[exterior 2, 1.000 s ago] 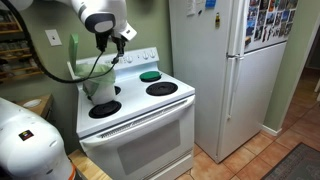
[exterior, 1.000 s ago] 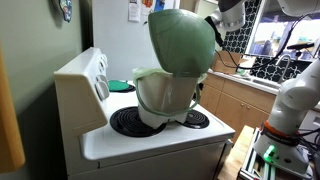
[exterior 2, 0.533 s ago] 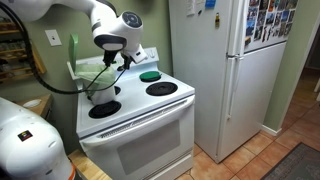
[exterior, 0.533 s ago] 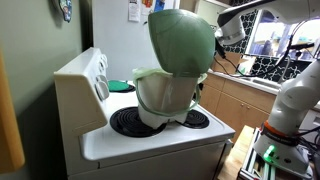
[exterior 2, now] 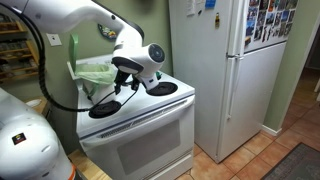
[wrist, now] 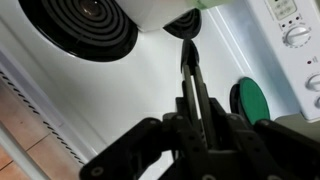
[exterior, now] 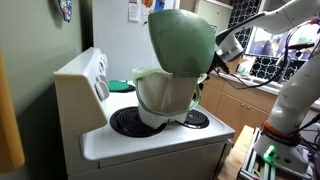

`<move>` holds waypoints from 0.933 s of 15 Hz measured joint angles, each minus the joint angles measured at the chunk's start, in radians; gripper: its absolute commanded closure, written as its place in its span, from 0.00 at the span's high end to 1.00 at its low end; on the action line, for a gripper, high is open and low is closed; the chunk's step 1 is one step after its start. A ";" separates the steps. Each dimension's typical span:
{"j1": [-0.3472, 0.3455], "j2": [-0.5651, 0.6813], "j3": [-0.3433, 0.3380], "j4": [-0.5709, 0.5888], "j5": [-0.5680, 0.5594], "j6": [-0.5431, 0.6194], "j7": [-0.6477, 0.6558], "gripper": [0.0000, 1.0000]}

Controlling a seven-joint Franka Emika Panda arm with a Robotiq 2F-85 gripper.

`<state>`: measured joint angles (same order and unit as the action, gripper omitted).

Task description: Put the tissue paper inside the trash can

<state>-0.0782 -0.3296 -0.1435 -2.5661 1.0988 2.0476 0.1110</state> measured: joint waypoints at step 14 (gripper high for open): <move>-0.049 0.122 -0.024 0.088 -0.048 -0.145 -0.072 0.07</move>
<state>-0.1276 -0.2071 -0.1671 -2.4779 1.0509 1.9031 0.0393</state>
